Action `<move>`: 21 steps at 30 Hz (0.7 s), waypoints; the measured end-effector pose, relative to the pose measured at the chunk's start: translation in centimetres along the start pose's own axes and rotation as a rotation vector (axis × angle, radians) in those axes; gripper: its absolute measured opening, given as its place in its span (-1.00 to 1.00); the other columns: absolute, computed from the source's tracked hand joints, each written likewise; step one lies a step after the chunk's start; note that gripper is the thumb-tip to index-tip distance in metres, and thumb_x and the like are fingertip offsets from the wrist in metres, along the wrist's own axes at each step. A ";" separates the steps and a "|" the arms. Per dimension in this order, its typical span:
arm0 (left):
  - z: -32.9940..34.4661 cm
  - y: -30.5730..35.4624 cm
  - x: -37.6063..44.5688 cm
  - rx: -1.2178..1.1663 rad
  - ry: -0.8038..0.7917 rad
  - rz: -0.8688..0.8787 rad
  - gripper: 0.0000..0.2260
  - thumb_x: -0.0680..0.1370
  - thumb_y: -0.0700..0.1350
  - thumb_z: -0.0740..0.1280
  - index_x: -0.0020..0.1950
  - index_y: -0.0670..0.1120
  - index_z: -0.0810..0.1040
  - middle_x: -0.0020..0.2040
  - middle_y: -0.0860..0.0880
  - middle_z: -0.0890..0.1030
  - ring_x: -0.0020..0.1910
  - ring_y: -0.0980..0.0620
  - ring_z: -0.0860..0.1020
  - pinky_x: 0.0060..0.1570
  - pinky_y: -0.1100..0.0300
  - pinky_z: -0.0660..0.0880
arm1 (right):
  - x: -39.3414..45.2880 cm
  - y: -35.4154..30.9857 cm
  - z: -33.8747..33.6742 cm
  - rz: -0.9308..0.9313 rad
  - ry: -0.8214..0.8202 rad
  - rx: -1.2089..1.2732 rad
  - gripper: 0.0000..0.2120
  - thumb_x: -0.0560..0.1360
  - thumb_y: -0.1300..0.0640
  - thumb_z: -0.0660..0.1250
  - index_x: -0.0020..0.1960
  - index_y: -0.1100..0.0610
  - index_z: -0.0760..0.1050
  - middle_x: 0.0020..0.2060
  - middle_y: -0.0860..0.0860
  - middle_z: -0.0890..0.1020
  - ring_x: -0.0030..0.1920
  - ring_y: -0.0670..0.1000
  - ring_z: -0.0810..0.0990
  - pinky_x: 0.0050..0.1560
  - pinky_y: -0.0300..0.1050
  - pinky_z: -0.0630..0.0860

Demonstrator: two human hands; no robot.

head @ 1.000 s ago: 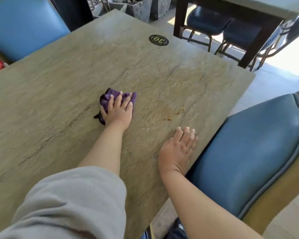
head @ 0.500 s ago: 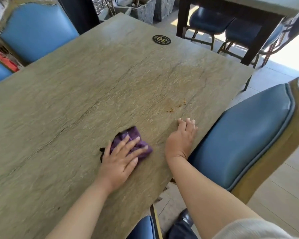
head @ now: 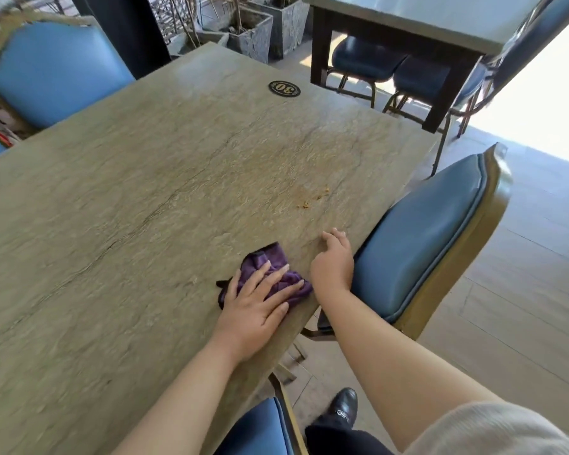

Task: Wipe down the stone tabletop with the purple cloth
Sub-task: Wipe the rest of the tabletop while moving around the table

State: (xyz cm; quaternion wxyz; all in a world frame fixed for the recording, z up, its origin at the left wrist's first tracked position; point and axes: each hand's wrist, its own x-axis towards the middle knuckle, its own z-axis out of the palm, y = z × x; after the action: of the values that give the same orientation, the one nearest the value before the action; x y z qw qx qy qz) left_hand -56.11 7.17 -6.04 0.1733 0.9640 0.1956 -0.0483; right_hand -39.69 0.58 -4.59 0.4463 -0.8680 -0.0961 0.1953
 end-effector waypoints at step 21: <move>-3.6 0.1 19.6 -0.072 0.066 -0.419 -0.60 0.60 0.19 -0.19 0.44 0.43 0.00 0.55 0.29 0.02 0.54 0.19 -0.10 0.48 -0.05 -0.21 | 15.9 -3.4 -1.1 0.252 -0.045 -0.372 -0.37 0.57 0.32 0.06 0.56 0.03 -0.09 0.55 0.00 -0.18 0.53 0.04 -0.29 0.46 0.07 -0.29</move>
State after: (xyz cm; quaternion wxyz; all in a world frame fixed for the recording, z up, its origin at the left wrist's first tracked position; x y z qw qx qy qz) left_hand -37.95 15.46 -5.81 0.1874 0.8966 0.3988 -0.0446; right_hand -24.80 7.18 -5.26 0.2483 -0.9360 -0.0310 0.2475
